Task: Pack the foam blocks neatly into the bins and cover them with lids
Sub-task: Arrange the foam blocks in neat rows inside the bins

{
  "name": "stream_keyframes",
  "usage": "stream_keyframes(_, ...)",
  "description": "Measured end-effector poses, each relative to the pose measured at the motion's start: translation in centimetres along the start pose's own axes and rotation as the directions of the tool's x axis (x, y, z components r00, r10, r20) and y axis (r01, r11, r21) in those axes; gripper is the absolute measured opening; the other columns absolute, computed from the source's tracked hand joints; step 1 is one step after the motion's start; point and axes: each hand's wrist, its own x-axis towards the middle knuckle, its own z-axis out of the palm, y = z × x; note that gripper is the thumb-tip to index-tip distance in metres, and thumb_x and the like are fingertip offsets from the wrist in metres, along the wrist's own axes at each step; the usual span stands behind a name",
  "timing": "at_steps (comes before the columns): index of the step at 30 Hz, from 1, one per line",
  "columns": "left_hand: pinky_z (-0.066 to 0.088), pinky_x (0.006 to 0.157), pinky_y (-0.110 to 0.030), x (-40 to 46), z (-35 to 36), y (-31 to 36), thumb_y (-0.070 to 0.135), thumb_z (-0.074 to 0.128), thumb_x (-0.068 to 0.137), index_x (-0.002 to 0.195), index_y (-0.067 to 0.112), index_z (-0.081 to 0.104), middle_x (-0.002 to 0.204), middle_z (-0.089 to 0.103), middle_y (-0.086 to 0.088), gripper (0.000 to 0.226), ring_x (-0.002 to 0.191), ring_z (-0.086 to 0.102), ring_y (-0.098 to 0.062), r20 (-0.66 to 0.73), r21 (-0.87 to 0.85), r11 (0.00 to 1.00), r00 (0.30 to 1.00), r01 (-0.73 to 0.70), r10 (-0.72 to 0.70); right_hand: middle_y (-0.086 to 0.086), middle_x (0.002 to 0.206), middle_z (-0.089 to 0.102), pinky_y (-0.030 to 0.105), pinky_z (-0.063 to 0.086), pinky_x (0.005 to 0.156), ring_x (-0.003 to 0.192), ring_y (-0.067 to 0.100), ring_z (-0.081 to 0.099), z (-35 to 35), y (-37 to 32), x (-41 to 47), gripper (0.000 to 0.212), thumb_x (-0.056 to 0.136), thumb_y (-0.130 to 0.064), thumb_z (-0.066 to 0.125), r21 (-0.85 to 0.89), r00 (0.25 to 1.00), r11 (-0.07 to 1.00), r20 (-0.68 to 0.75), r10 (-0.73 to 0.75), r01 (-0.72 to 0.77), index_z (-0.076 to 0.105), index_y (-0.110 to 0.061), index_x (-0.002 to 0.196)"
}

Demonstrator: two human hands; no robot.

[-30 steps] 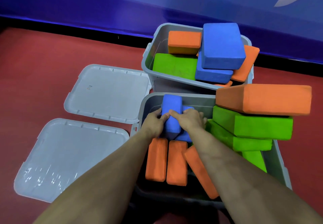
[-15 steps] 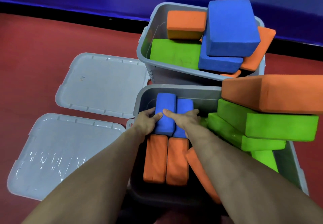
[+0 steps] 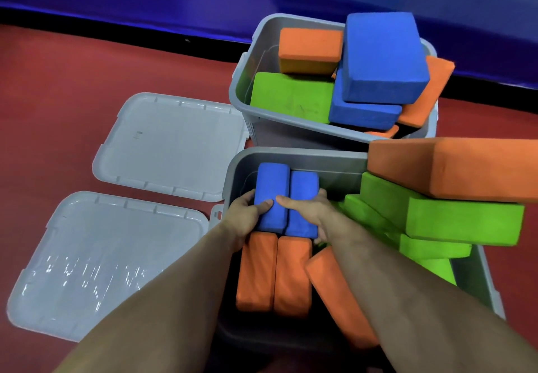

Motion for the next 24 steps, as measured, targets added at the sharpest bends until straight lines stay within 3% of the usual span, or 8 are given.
stream_keyframes(3, 0.057, 0.096, -0.046, 0.2, -0.4, 0.0, 0.014, 0.070, 0.093, 0.137, 0.015, 0.060, 0.118, 0.074, -0.006, 0.045, 0.104, 0.073, -0.024, 0.000, 0.076, 0.997, 1.000, -0.029, 0.029, 0.002, 0.148, 0.046, 0.042, 0.046, 0.086, 0.129, 0.028, 0.052, 0.5, 0.1, 0.3, 0.123, 0.060, -0.052, 0.094, 0.010, 0.997, 0.998, -0.045, -0.062, 0.063, 0.022, -0.019, 0.154)
stream_keyframes(7, 0.053, 0.101, -0.031, 0.3, 0.1, -0.4, 0.020, 0.071, 0.093, 0.147, 0.020, 0.050, 0.132, 0.066, -0.002, 0.058, 0.115, 0.066, -0.017, -0.030, 0.252, 0.965, 0.996, -0.069, 0.079, 0.004, 0.149, 0.048, 0.045, 0.050, 0.104, 0.131, 0.027, 0.052, 1.1, 0.8, 1.2, 0.129, 0.053, -0.049, 0.098, -0.021, 0.985, 0.993, -0.128, -0.117, 0.115, 0.024, -0.017, 0.154)
stream_keyframes(9, 0.049, 0.100, -0.022, 0.4, 0.6, -0.7, 0.018, 0.070, 0.094, 0.151, 0.018, 0.044, 0.139, 0.061, 0.000, 0.064, 0.124, 0.060, -0.016, -0.035, 0.271, 0.959, 0.995, -0.081, 0.094, 0.006, 0.143, 0.053, 0.043, 0.052, 0.102, 0.125, 0.027, 0.056, 1.1, 1.1, 1.6, 0.122, 0.054, -0.048, 0.098, -0.055, 0.975, 0.989, -0.172, -0.143, 0.135, 0.029, -0.015, 0.149)
stream_keyframes(12, 0.047, 0.107, -0.026, 0.9, 0.6, -1.0, 0.020, 0.070, 0.094, 0.154, 0.020, 0.038, 0.144, 0.057, 0.000, 0.068, 0.128, 0.057, -0.015, -0.024, 0.277, 0.957, 0.995, -0.086, 0.097, 0.005, 0.133, 0.058, 0.042, 0.054, 0.095, 0.114, 0.026, 0.060, 1.2, 1.5, 1.9, 0.110, 0.055, -0.050, 0.097, -0.092, 0.961, 0.983, -0.210, -0.178, 0.161, 0.036, -0.016, 0.140)
stream_keyframes(17, 0.047, 0.085, -0.003, 0.9, 0.3, -1.7, 0.025, 0.062, 0.099, 0.155, 0.026, 0.035, 0.143, 0.056, 0.006, 0.063, 0.123, 0.056, -0.007, -0.013, 0.318, 0.940, 0.990, -0.126, 0.137, 0.005, 0.139, 0.053, 0.042, 0.051, 0.099, 0.124, 0.026, 0.055, 1.3, 1.9, 2.4, 0.110, 0.062, -0.054, 0.092, -0.137, 0.962, 0.969, -0.158, -0.224, 0.203, 0.028, -0.015, 0.143)
stream_keyframes(21, 0.042, 0.110, -0.024, 0.8, -0.1, -2.6, 0.031, 0.057, 0.102, 0.157, 0.030, 0.030, 0.146, 0.054, 0.007, 0.061, 0.131, 0.054, -0.009, -0.017, 0.343, 0.927, 0.986, -0.152, 0.168, 0.007, 0.144, 0.047, 0.041, 0.049, 0.096, 0.127, 0.028, 0.052, 1.7, 2.0, 2.2, 0.110, 0.072, -0.059, 0.084, -0.223, 0.965, 0.954, -0.120, -0.233, 0.203, 0.018, -0.014, 0.147)
stream_keyframes(24, 0.039, 0.116, -0.030, 0.5, -0.2, -2.8, 0.032, 0.055, 0.103, 0.157, 0.031, 0.030, 0.148, 0.052, 0.009, 0.060, 0.135, 0.050, -0.010, -0.041, 0.346, 0.925, 0.982, -0.159, 0.184, 0.007, 0.148, 0.045, 0.045, 0.050, 0.099, 0.129, 0.028, 0.051, 2.2, 1.9, 1.9, 0.113, 0.071, -0.063, 0.082, -0.263, 0.964, 0.944, -0.115, -0.238, 0.201, 0.015, -0.015, 0.148)
